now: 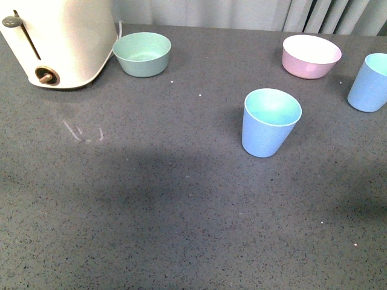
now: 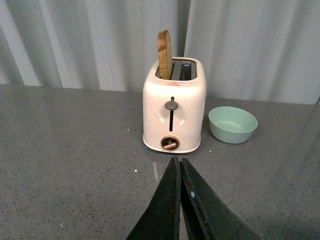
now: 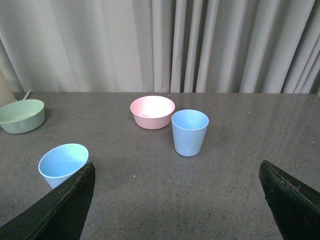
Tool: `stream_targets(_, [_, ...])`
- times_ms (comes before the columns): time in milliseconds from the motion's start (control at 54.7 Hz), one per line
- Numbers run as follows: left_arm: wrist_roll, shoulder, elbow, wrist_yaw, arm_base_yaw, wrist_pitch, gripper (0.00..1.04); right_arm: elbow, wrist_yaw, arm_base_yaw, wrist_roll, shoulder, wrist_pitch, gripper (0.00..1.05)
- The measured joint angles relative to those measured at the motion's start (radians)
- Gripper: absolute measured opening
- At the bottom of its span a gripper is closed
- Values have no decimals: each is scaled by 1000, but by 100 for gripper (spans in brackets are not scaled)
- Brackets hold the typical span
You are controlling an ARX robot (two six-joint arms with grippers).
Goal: Stack blue cups with both arms
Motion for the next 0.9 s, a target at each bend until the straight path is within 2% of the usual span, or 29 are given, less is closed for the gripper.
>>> stream_targets(421, [0, -265, 0, 0, 0, -254, 2, 0, 0, 0, 0, 0, 0, 96])
stream_targets(750, [0, -373, 0, 0, 0, -363, 2, 0, 0, 0, 0, 0, 0, 96])
stream_targets(896, [0, -521, 0, 0, 0, -532, 2, 0, 0, 0, 0, 0, 0, 96])
